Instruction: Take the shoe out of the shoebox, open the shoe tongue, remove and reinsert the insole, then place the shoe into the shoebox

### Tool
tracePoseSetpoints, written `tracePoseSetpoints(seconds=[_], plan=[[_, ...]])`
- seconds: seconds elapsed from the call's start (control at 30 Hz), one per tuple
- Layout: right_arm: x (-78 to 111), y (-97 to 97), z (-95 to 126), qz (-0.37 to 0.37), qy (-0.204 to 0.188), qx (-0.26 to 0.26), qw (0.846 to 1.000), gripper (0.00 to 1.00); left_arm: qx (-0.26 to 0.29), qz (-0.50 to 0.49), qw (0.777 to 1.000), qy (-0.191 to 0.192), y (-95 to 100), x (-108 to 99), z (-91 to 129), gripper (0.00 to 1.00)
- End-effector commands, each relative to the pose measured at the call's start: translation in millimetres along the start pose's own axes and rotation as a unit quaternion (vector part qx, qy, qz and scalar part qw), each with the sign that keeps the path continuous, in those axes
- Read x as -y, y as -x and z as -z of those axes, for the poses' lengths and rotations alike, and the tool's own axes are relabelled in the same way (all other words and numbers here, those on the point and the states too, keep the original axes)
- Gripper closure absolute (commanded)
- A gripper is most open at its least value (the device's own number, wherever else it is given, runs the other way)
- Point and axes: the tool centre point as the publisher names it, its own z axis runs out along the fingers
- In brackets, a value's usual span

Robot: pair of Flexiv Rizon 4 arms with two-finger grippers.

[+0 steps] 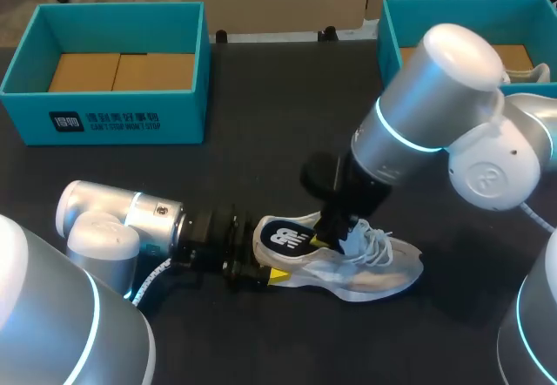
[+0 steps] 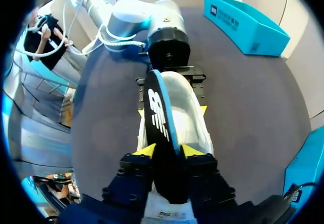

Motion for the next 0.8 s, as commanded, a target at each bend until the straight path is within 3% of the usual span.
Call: tracePoseSetpoints(seconds=[0.03,0.1,0.3,0.33,0.4,0.43,0.8], plan=[[3.2,-2.0,6.1,-0.005,0.0,0.009,1.0,0.9,0.0,0.0,1.0,0.0,1.9,-3.3,-1.6,1.0],[3.6,-2.9,10.4,-0.006,0.001,0.012,1.0,1.0,0.0,0.0,1.0,0.0,1.9,-3.3,-1.6,1.0],[2.8,-5.5,14.2,-0.004,-0.001,0.017,1.0,1.0,0.0,0.0,1.0,0.0,1.9,-3.3,-1.6,1.0],[2.3,-6.2,14.9,-0.002,-0.002,0.018,1.0,0.96,0.0,0.0,1.0,0.0,1.9,-3.3,-1.6,1.0],[1.2,-6.8,15.5,0.001,-0.002,0.017,1.0,0.6,0.0,0.0,1.0,0.0,1.9,-3.3,-1.6,1.0],[0.7,-6.9,15.6,0.002,-0.003,0.017,1.0,0.47,0.0,0.0,1.0,0.0,1.9,-3.3,-1.6,1.0],[-0.7,-5.9,11.2,0.004,0.0,0.009,1.0,0.54,0.0,0.0,1.0,0.0,1.9,-3.3,-1.6,1.0]])
